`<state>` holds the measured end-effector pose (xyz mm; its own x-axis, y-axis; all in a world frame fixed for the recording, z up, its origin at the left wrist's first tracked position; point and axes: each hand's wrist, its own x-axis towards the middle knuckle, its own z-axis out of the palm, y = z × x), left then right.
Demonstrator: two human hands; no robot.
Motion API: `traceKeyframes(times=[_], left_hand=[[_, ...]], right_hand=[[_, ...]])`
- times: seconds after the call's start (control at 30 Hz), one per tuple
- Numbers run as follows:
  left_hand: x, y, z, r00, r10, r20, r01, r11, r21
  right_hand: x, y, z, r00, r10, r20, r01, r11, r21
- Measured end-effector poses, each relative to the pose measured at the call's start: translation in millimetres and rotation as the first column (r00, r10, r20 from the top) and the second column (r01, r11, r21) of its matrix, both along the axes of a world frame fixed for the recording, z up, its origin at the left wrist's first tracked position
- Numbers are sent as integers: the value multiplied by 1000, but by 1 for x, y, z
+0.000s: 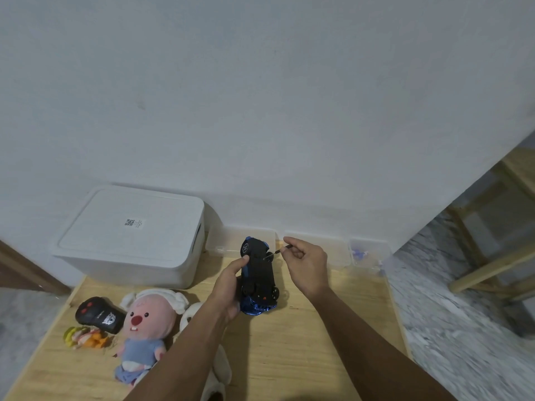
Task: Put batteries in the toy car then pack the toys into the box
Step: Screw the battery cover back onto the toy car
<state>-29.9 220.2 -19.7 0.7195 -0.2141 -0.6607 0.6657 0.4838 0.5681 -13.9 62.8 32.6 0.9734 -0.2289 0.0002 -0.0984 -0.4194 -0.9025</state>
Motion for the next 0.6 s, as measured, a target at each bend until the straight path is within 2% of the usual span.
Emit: traceKeyframes(times=[0.33, 0.43, 0.6], left_hand=[[1, 0, -3, 1000, -8, 8, 8, 1000, 3], [0, 0, -2, 1000, -15, 13, 15, 1000, 5], [-1, 0, -3, 999, -11, 34, 10, 999, 33]], right_hand=[[-1, 1, 0, 1000, 12, -9, -12, 1000, -24], [-1, 0, 0, 998, 62, -5, -63, 997, -54], [3, -4, 3, 988, 153, 7, -147, 961, -235]])
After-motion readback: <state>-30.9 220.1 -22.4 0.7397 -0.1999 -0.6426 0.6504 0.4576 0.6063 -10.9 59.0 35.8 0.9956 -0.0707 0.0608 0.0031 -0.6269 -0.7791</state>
